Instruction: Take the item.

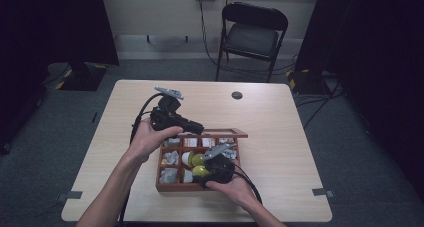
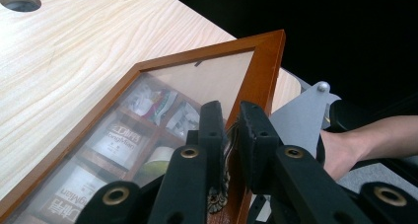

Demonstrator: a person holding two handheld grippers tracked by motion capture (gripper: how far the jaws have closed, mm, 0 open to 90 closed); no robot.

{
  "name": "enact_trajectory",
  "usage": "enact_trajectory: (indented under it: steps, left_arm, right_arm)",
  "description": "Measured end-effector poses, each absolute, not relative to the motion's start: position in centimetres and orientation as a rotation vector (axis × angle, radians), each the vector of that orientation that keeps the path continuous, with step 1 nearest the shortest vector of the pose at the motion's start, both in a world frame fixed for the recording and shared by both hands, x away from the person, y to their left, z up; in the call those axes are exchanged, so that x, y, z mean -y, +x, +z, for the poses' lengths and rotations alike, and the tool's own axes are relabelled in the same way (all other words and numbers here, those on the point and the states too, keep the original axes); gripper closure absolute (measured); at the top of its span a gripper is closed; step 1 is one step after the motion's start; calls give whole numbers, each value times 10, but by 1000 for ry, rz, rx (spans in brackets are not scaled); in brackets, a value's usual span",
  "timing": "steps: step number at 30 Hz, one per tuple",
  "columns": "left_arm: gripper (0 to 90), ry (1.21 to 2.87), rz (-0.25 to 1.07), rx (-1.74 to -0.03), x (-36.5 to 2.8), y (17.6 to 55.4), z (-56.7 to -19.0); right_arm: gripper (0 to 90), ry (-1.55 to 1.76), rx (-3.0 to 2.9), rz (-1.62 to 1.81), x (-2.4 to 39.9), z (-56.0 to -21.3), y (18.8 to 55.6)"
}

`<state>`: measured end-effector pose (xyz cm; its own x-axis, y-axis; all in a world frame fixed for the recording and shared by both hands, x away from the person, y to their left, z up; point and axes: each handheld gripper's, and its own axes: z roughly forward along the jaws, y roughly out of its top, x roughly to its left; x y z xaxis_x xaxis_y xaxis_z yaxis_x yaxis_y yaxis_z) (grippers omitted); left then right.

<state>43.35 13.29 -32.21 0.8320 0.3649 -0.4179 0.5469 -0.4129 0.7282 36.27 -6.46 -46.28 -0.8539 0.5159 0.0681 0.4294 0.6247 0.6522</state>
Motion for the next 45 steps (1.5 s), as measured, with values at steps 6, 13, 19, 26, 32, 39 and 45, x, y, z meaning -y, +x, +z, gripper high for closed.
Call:
enact_trajectory:
  steps: [6,13,19,26,32,39,45]
  left_arm:
    - [808,2051,-236,-669,-132,433,-322]
    - [808,2052,-233,-669,-132,433,-322]
    - [808,2049,-233,-671,-132,432,-322]
    - [808,2048,-235,-672,-133,433,-322]
    - [808,2047,-238,-672,-133,433,-322]
    - [808,2045,-236,-674,-133,433,-322]
    - [808,2045,-237,-673,-133,433,-322]
  right_arm:
    - [331,793,-2727,1010,63,-464,364]
    - [367,798,-2750,968,60,-465,365]
    - [397,787,-2756,949,60,-467,365]
    - [397,788,-2725,974,62,-466,362]
    - [398,782,-2697,1023,64,-463,359]
    - [398,793,-2668,1063,68,-461,359]
    - [398,780,-2633,1128,73,-456,357]
